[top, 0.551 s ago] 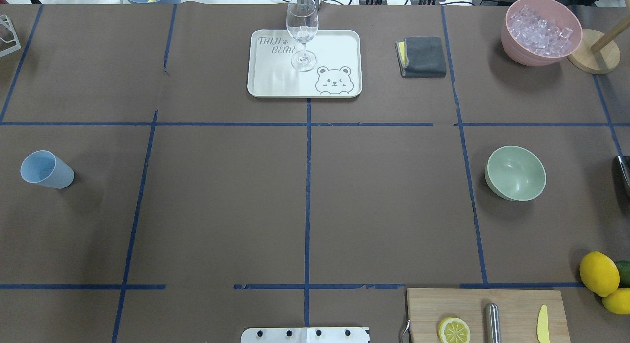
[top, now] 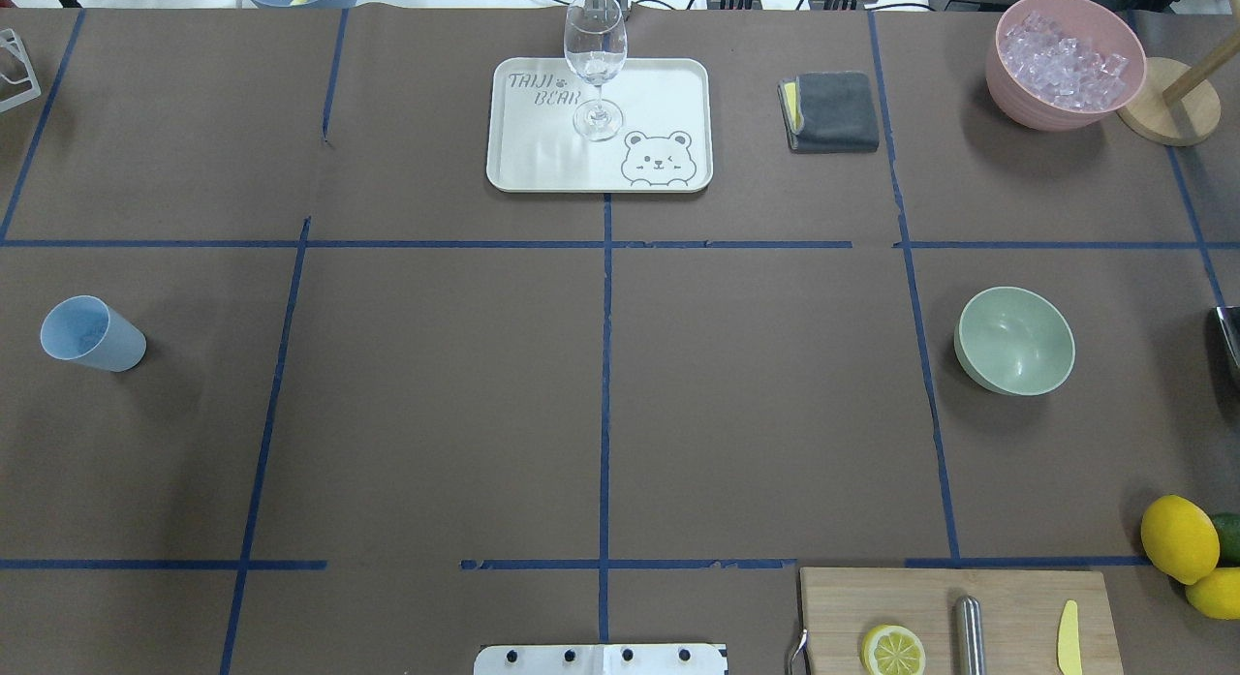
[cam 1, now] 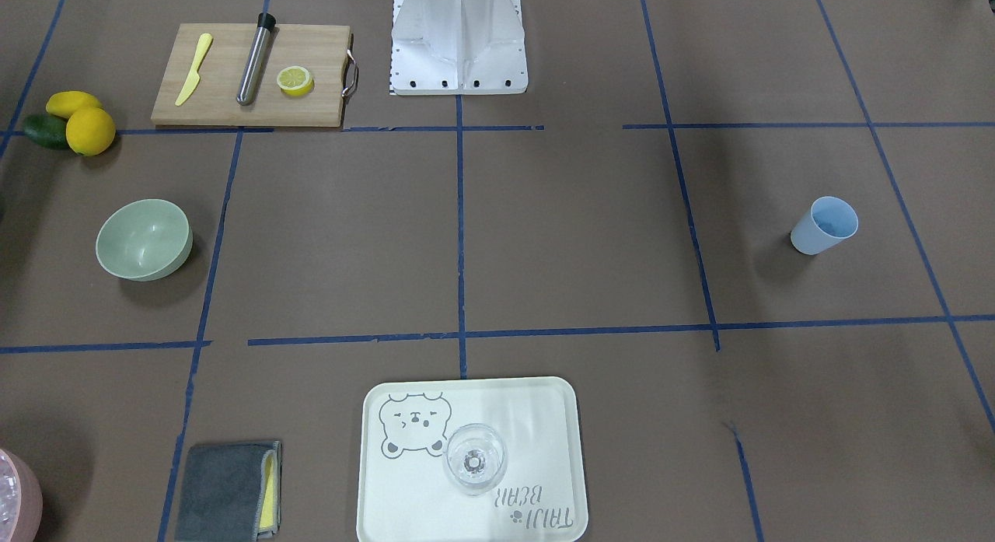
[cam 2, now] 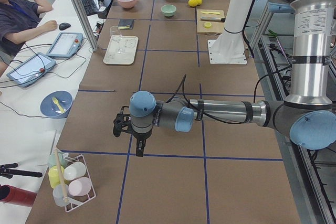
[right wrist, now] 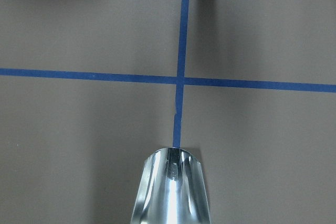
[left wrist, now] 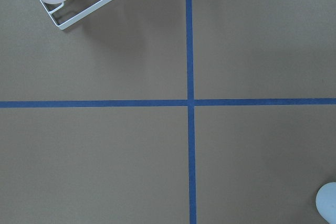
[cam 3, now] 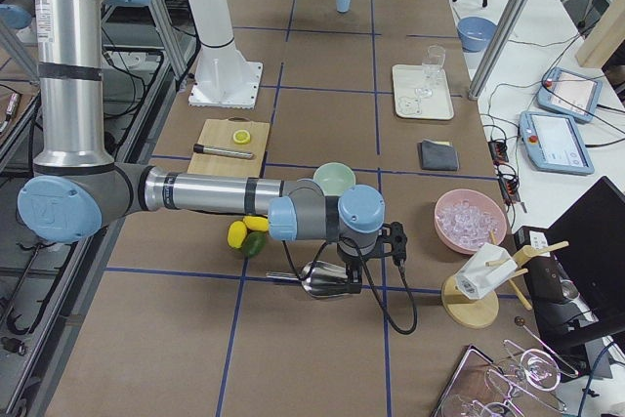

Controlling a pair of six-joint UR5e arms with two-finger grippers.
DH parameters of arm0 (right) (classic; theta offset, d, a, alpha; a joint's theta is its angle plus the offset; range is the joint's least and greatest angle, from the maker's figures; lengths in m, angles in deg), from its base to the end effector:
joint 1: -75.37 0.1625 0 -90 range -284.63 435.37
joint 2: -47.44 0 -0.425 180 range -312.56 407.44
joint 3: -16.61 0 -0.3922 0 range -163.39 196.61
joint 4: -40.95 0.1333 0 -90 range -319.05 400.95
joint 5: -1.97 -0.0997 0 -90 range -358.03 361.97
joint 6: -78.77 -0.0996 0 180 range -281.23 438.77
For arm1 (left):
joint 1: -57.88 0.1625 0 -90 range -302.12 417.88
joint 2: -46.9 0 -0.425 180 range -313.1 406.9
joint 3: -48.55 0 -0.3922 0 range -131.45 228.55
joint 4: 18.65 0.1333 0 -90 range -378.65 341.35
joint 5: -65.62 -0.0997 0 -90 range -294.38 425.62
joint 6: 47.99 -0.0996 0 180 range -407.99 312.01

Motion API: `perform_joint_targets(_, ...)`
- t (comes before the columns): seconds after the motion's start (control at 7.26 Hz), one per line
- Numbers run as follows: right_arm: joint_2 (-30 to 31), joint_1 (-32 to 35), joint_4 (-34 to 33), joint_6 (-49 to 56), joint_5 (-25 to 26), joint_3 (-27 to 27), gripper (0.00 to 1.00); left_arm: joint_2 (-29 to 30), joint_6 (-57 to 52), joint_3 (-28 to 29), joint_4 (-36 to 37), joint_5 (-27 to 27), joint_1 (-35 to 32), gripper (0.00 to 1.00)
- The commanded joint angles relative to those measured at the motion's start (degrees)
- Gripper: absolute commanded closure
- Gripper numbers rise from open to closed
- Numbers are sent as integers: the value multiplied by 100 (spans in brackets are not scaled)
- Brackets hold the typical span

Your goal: Pour ice into bowl

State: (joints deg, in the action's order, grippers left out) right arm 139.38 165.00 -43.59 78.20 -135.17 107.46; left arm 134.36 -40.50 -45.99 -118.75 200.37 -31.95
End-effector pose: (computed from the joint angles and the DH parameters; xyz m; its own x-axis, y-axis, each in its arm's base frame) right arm 0.0572 -0.4827 0.6547 0.6799 -0.0503 0.7316 -0.0003 0.9976 0.0689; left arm -0.0617 -0.4856 0.6217 0.7041 0.0209 -0.7098 0.0896 0.9889 0.1181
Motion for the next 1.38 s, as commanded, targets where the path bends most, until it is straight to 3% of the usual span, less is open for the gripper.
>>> perform_joint_targets(0.0, -184, -16, 33, 4, -32, 142, 0, 52, 24, -133, -437, 33, 18, 0)
perform_joint_targets(0.28, -125, -77, -2, -345, -389, 99, 0, 61, 68, -239, -897, 86, 71, 0)
perform_joint_targets(0.41, -106, -208, 94, -391, -732, 143, 0, -9, 712, -692, -898, 260, 184, 0)
perform_joint_targets(0.69, -220, -743, 243, -1309, -700, 195, 0, -413, 1812, -1878, -898, 61, 885, 0)
perform_joint_targets(0.96, -220, -1087, 1434, -2634, -648, 196, 0, -869, 2761, -2610, -1237, -674, 1571, 0)
perform_joint_targets(1.1, -168, -1393, 1918, -3346, -404, 196, 0, -1323, 3428, -2656, -2180, -966, 1974, 0)
perform_joint_targets(1.24, -142, -1770, 2419, -3980, -114, 205, 0, -1746, 4131, -2648, -3042, -1699, 2614, 0)
